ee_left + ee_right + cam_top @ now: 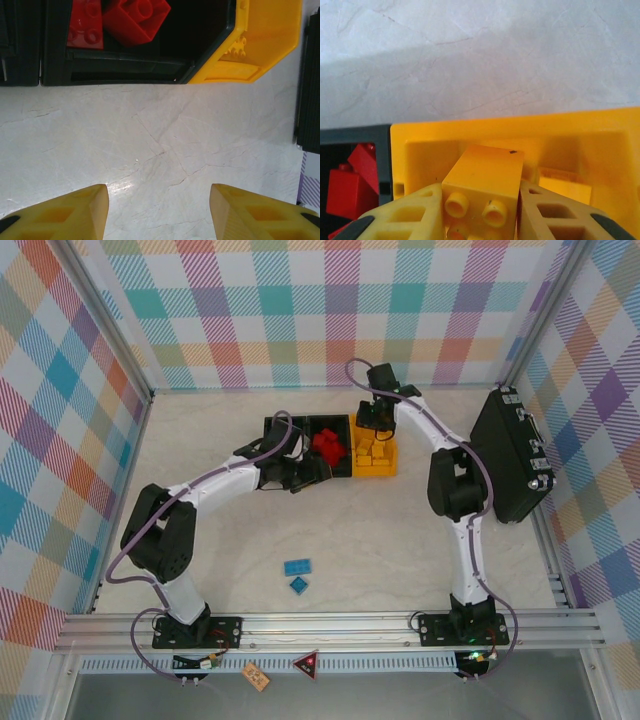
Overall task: Sort the legos into containers by color
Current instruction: Place the lego in the container.
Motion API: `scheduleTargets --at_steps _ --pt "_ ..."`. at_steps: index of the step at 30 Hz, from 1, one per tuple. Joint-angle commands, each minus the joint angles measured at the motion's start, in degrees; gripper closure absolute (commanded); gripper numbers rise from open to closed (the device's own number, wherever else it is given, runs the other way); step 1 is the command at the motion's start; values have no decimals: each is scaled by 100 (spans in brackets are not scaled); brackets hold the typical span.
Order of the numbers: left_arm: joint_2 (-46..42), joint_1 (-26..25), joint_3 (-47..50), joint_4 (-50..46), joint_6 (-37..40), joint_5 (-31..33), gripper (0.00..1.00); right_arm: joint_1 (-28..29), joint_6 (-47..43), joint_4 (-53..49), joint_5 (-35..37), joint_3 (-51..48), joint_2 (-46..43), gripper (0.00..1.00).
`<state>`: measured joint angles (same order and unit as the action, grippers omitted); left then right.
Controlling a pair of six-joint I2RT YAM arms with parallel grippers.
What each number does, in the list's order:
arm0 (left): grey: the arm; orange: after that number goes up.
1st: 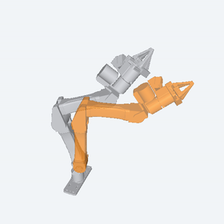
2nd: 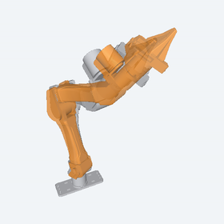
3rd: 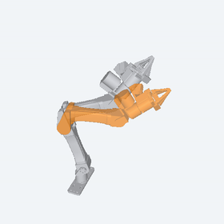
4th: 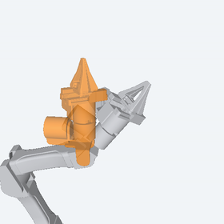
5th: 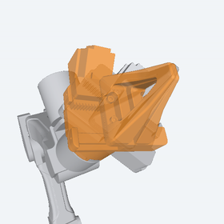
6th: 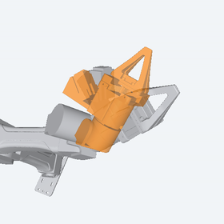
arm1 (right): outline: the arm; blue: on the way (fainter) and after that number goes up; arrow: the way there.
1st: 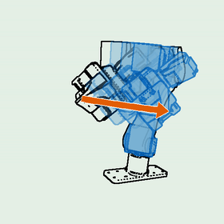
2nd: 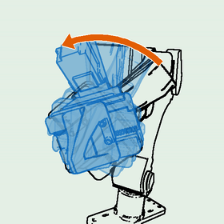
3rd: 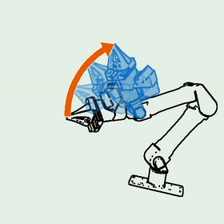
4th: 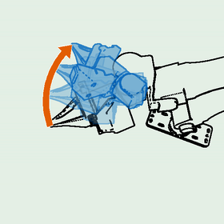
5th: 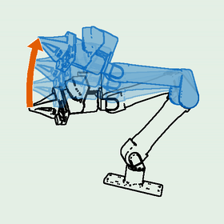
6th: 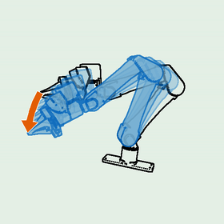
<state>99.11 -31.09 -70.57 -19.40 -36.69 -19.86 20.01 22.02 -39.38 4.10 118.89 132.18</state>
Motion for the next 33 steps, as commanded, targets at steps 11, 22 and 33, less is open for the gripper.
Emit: scheduleTargets --at_steps 11,22,33 --pt "-349 -55 298 -58 -105 123 44 -23 161 -229 -66 354 182 51" --pt "-622 -81 354 -543 178 330 44 3 150 488 -382 -1042 -1198 49" --pt "-1145 -103 629 -1452 500 583 42 167 -92 969 -853 -3144 -2881 47"
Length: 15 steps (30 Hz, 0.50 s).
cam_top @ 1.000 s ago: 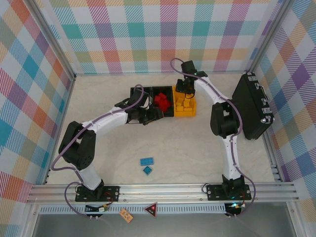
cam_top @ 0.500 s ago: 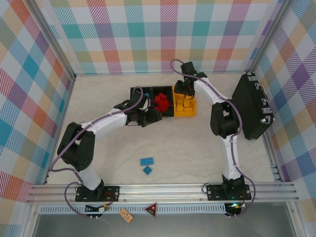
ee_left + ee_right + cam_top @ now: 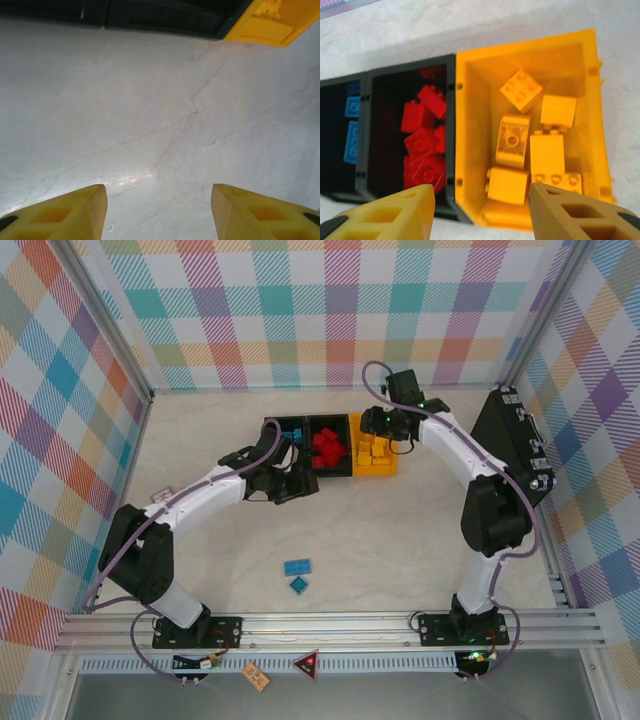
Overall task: Sort the legos into containers by color
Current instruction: Pick up the lego from the middle-left of the table.
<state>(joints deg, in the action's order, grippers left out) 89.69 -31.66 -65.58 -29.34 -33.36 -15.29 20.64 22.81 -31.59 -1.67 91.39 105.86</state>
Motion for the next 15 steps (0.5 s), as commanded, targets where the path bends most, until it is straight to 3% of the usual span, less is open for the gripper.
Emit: scheduleTargets --at_steps 1,7,15 --pt "-229 -59 157 -519 173 127 41 131 -203 221 -310 -578 -379 47" --pt "-306 -261 292 -991 158 229 33 262 -294 356 -593 -1730 -1262 43" --pt "-396 -631 747 -1252 -192 413 25 433 -747 552 -2177 -3362 -2744 37"
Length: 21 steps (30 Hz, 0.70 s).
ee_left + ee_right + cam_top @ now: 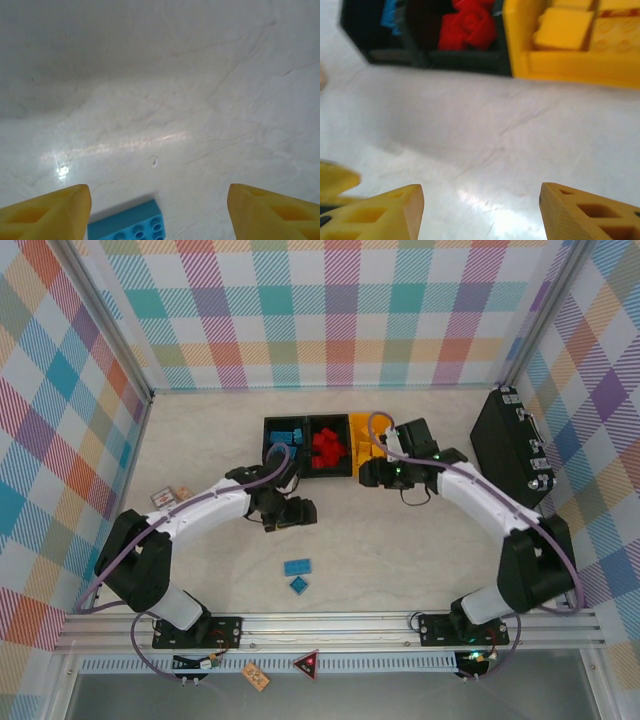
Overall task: Sort the legos into containers by color
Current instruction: Pick up the lego from the middle-left of the table.
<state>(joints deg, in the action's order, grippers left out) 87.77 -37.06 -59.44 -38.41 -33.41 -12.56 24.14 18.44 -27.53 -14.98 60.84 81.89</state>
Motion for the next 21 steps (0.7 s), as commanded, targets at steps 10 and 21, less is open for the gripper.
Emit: scheduleTargets --at_steps 10,21 --pt "35 -586 443 -457 -526 32 14 543 -74 -185 -1407 -1437 -1025 35" --pt "647 -1136 484 -572 -883 57 12 664 273 67 -1323 -1812 -1227 35"
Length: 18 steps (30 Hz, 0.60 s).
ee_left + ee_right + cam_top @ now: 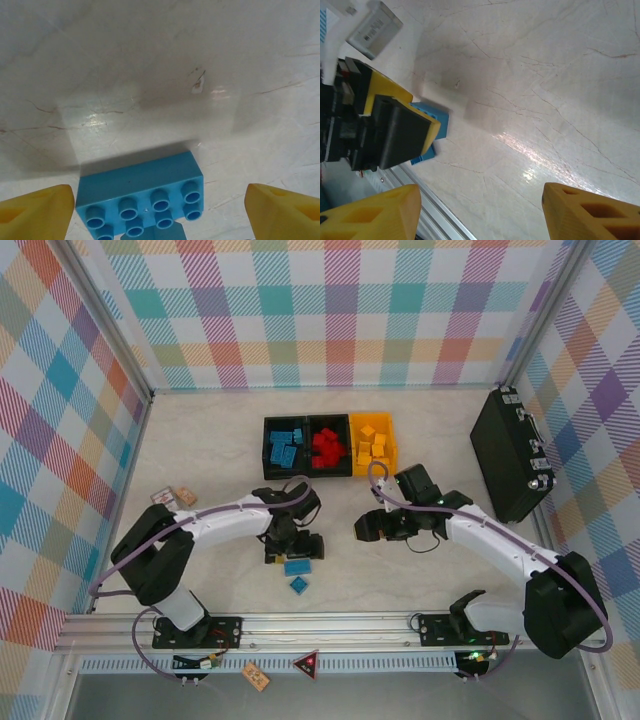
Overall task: Sort the legos into containers by color
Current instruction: Pick up the lego from the middle-left of the table.
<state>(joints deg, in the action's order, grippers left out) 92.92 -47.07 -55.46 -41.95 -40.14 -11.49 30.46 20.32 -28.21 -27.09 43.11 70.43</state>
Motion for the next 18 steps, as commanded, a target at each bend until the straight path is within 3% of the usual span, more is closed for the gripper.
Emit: scheduleTargets --at_steps 1,5,13,18 --pt "176 -153 112 -200 -242 -32 11 30 86 140 -125 -40 -82 35" --pt "257 -180 229 -32 -377 5 16 47 111 168 -154 -57 -82 35" --pt "367 -195 114 -57 -329 188 40 83 223 342 -113 -132 -43 35" --pt "293 -156 -226 -341 -156 511 42 92 277 399 -86 -171 -52 36"
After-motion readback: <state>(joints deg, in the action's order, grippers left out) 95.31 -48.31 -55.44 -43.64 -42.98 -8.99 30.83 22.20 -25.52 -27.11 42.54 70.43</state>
